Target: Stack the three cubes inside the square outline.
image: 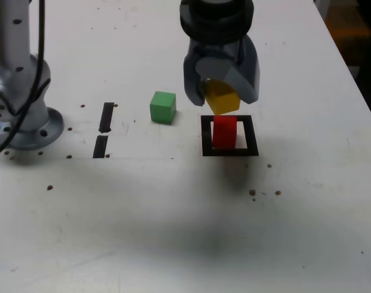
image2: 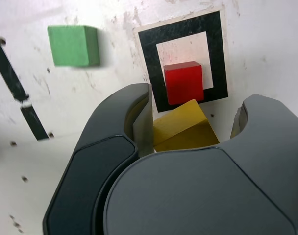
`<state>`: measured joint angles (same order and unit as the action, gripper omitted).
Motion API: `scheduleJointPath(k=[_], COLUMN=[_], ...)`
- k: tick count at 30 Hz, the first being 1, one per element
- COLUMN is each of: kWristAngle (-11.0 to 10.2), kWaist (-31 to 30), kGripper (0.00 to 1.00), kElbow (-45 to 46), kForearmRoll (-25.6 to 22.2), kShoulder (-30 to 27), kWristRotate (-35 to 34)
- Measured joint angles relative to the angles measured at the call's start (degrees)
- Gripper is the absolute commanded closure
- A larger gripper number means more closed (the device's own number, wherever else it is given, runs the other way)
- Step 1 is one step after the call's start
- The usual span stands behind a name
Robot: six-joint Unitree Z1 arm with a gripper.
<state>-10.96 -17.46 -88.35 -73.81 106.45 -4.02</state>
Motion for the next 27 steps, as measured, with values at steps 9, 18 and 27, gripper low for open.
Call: scheduleJointPath(k=[9,18,27], kWristAngle=[-1.5,-1.4,-1.2], kWaist=[0.8,3.0,3.2], kGripper=[0.83,0.83,0.83], kElbow=[1.6,7.1,8.0], kForearmRoll=[2.9,9.1,10.7], kShoulder=[0.3,0.6,0.6], kWristRotate=[3.8,5.6,6.4])
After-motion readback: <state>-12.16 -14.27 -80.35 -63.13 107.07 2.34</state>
